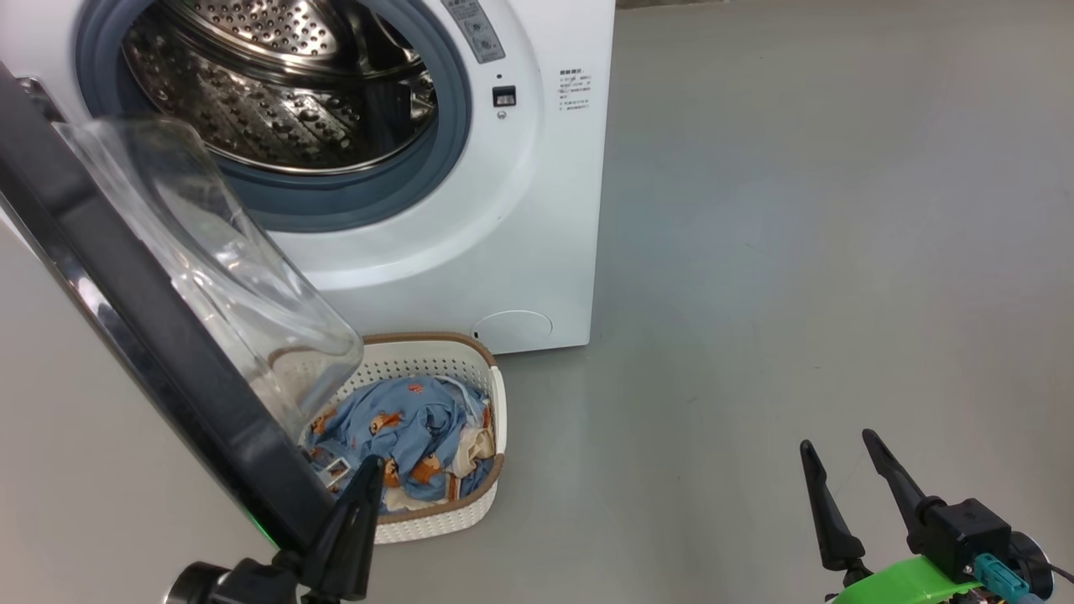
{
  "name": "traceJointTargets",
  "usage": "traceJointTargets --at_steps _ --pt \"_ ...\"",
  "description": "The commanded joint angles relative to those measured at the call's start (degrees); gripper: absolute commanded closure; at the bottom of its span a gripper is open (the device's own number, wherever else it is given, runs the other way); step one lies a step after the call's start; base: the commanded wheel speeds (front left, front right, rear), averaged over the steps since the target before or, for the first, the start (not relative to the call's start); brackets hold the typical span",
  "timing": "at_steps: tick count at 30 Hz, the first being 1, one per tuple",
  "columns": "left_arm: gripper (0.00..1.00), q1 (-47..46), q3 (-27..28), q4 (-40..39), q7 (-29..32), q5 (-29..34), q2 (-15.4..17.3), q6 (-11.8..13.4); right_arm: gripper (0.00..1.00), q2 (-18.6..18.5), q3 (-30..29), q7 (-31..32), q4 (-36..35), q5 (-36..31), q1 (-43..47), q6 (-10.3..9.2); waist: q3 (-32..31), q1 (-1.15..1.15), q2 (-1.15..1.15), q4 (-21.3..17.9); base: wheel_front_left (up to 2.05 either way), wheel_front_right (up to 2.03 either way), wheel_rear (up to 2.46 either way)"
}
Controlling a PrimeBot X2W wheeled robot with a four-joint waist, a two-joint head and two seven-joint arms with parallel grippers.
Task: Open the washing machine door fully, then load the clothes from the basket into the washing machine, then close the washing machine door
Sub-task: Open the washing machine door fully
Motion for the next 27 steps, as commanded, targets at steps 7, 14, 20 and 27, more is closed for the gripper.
traceJointTargets --at_steps 7,14,20,27 --pt "1.0 -2.9 3.38 1.71 -0.23 -0.65 -0.39 -0.16 0.0 -0.24 1.55 -0.43 -1.06 1.09 -1.67 0.09 -0.11 0.0 0.0 0.44 0.0 0.0 0.0" --pt "1.0 -2.52 6.59 2.95 -0.23 -0.69 -1.38 -0.14 0.0 -0.24 1.64 -0.43 -1.01 1.3 -1.67 0.09 -0.09 0.0 0.0 0.97 0.0 0.0 0.0" --pt "1.0 -1.24 9.42 1.73 -0.23 -0.55 -1.83 0.23 0.0 -0.24 1.39 -0.43 -0.99 1.66 -1.35 0.09 -0.07 0.0 0.0 2.36 0.0 0.0 0.0" --pt "1.0 1.03 12.73 -0.28 -0.23 -0.72 -2.0 2.09 0.0 -0.24 0.84 -0.43 -1.02 1.97 -0.96 0.09 -0.19 0.0 0.0 5.29 0.0 0.0 0.0"
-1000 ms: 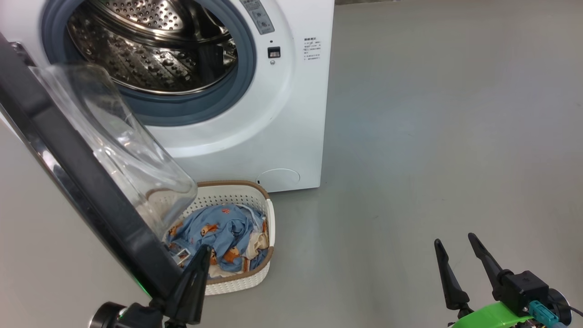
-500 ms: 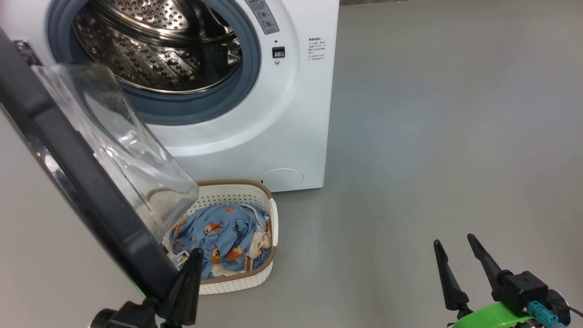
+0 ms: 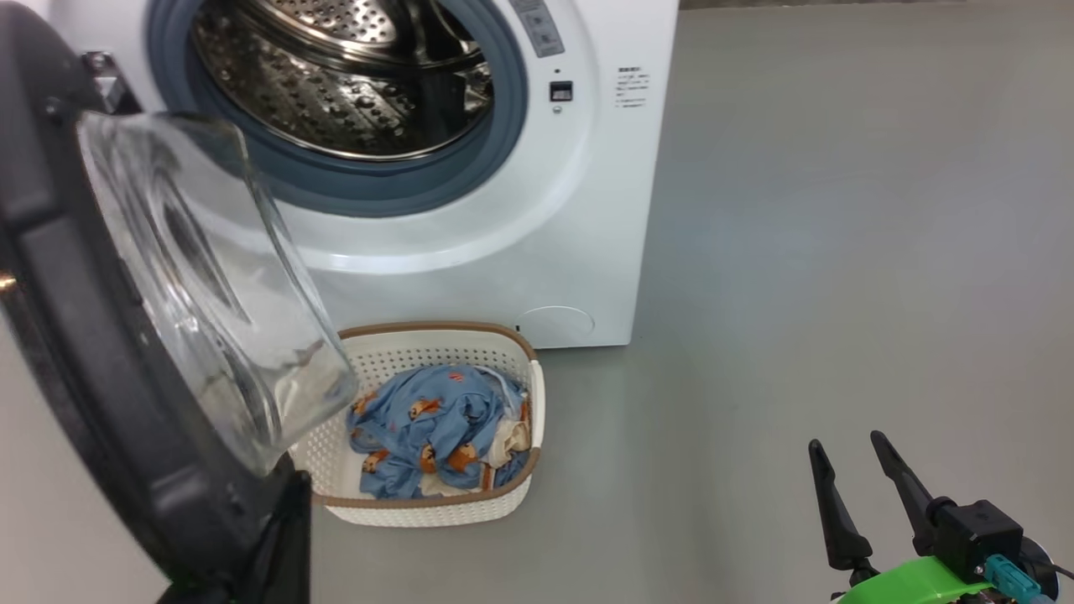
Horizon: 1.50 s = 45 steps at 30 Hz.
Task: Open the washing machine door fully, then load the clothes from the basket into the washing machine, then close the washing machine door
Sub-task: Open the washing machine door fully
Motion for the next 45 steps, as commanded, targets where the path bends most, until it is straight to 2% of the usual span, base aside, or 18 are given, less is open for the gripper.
traceJointTargets --at_steps 1,6,14,20,29,37,45 --pt "1.0 -1.41 4.08 -1.75 -0.23 -0.57 1.6 2.03 0.0 -0.24 1.31 -0.43 -1.27 0.39 -0.89 0.09 -0.09 0.0 0.0 1.45 0.0 0.0 0.0" --pt "1.0 -0.03 4.85 -2.64 -0.23 -2.05 1.58 4.41 0.0 -0.24 1.26 -0.43 -1.41 0.42 -0.8 0.09 0.0 0.0 0.0 3.92 0.0 0.0 0.0" --pt "1.0 1.39 8.8 -2.13 -0.23 -3.73 1.57 6.87 0.0 -0.24 1.21 -0.43 -1.28 0.77 -0.67 0.09 0.09 0.0 0.0 7.98 0.0 0.0 0.0" --pt "1.0 0.21 13.59 -0.15 -0.23 -5.1 1.57 8.24 0.0 -0.24 1.85 -0.43 -1.25 0.79 -1.24 0.09 0.87 0.0 0.0 8.8 0.0 0.0 0.0" --pt "1.0 -5.5 22.62 4.98 -0.23 -4.83 1.83 7.4 0.0 -0.24 1.49 -0.43 -1.55 -0.72 -2.36 0.09 4.24 0.0 0.0 7.7 0.0 0.0 0.0" --pt "1.0 -12.46 33.15 8.15 -0.23 -6.53 2.14 7.54 0.0 -0.24 1.11 -0.43 -2.19 -1.69 -3.17 0.09 7.09 0.0 0.0 7.58 0.0 0.0 0.0" --pt "1.0 -18.66 40.58 11.88 -0.23 -5.39 3.99 5.63 0.0 -0.24 0.67 -0.43 -2.67 -3.19 -3.36 0.09 9.5 0.0 0.0 8.33 0.0 0.0 0.0"
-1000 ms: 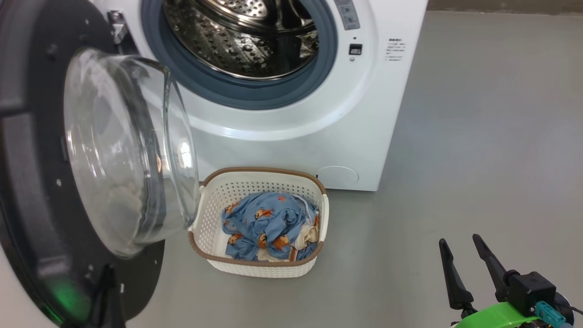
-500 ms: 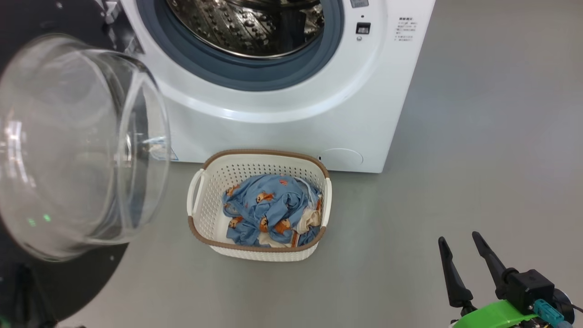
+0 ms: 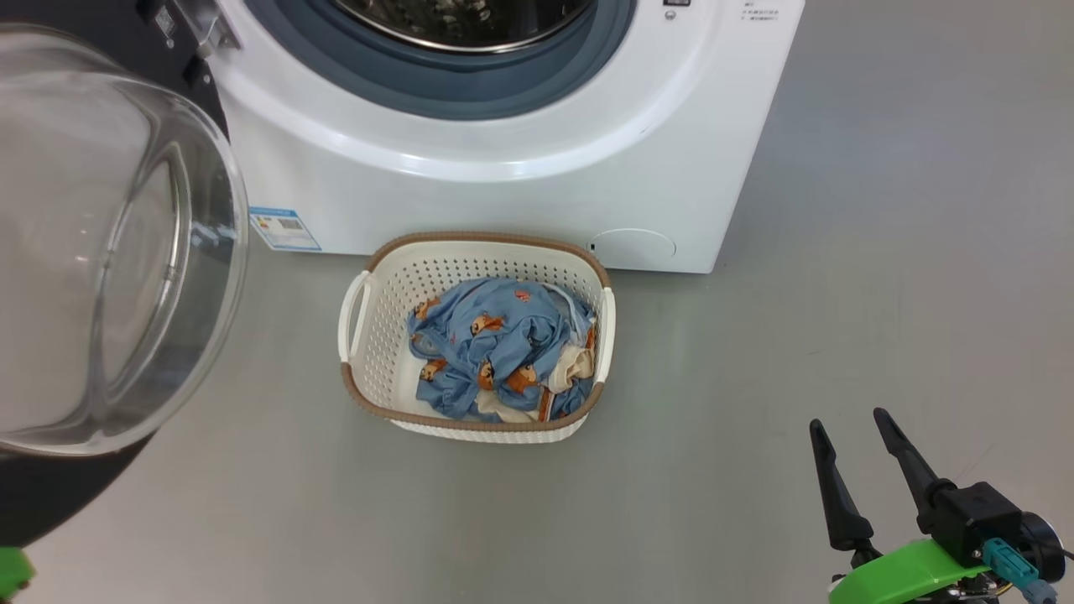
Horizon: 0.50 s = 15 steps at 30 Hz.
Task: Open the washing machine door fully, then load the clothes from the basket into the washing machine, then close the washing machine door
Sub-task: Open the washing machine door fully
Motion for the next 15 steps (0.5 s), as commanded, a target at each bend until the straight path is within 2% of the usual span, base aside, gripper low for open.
traceJointTargets --at_steps 1,8,15 --pt "1.0 -2.42 3.29 -0.19 -0.29 0.67 3.54 -0.54 0.0 -0.2 1.17 -0.43 -1.61 -0.68 -1.91 0.09 0.83 0.0 0.0 0.29 0.0 0.0 0.0" --pt "1.0 -6.63 6.01 4.2 -0.29 3.82 6.55 -2.24 0.0 -0.24 1.35 -0.43 -2.05 -1.75 -2.23 0.09 2.25 0.0 0.0 0.33 0.0 0.0 0.0" --pt "1.0 -8.95 8.19 5.95 -0.29 6.02 7.4 -3.31 0.0 -0.4 1.37 -0.43 -1.76 -1.78 -2.56 0.09 2.5 0.0 0.0 -0.05 0.0 0.0 0.0"
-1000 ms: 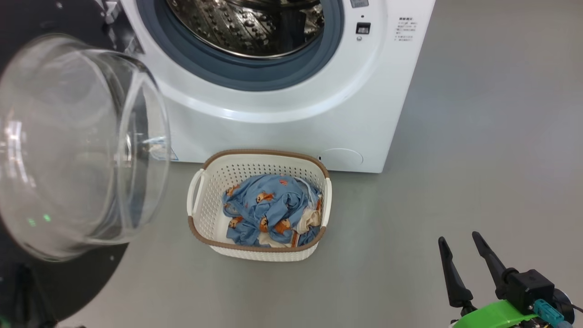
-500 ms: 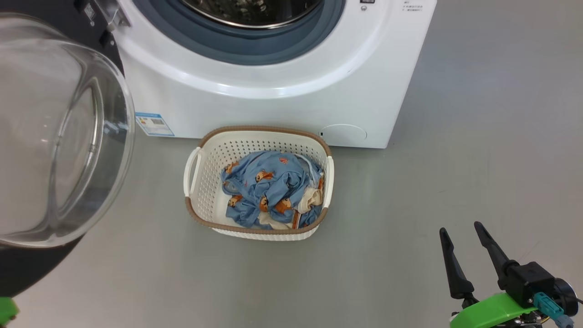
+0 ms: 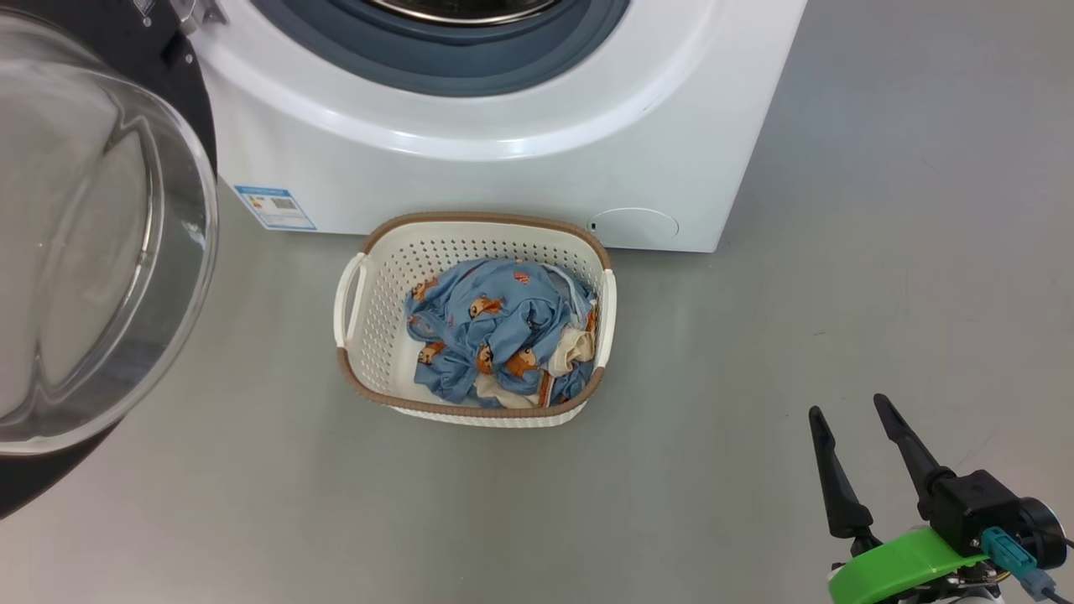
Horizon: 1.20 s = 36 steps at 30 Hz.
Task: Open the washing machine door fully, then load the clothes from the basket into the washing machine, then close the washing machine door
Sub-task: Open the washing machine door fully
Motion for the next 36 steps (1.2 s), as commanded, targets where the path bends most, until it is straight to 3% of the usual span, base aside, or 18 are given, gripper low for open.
traceJointTargets --at_steps 1,13,23,25,27,28,36 --pt "1.0 -1.09 2.16 -1.11 -0.29 1.18 3.34 -0.52 0.0 -0.27 1.45 -0.43 -1.13 -0.53 -1.36 0.09 -0.33 0.0 0.0 -0.19 0.0 0.0 0.0" --pt "1.0 5.15 0.92 -9.61 -0.29 4.48 -1.39 -2.88 0.0 -0.14 1.27 -0.43 -0.33 0.71 -0.9 0.09 -3.34 0.0 0.0 -0.05 0.0 0.0 0.0" --pt "1.0 14.09 -9.34 -17.71 -0.29 3.06 -3.12 -2.67 0.0 -0.09 2.23 -0.43 0.25 2.13 -0.47 0.09 -5.87 0.0 0.0 -0.48 0.0 0.0 0.0" --pt "0.75 15.46 -11.28 -18.8 -0.29 2.09 -3.13 -1.57 0.0 -0.09 2.43 -0.43 0.24 2.41 -0.37 0.09 -6.3 0.0 0.0 -0.85 0.0 0.0 0.0" --pt "0.31 16.54 -13.09 -19.81 -0.29 0.62 -3.14 -0.37 0.0 -0.09 2.55 -0.43 0.14 2.52 -0.26 0.09 -6.59 0.0 0.0 -1.29 0.0 0.0 0.0" --pt "0.01 17.11 -14.0 -20.41 -0.29 0.33 -3.14 0.24 0.0 -0.09 2.54 -0.43 0.07 2.6 -0.19 0.09 -6.71 0.0 0.0 -1.51 0.0 0.0 0.0" --pt "0.0 19.87 -21.28 -23.82 -0.29 0.11 -3.15 0.71 0.0 -0.09 3.11 -0.43 -0.42 3.34 0.38 0.09 -7.7 0.0 0.0 -3.87 0.0 0.0 0.0"
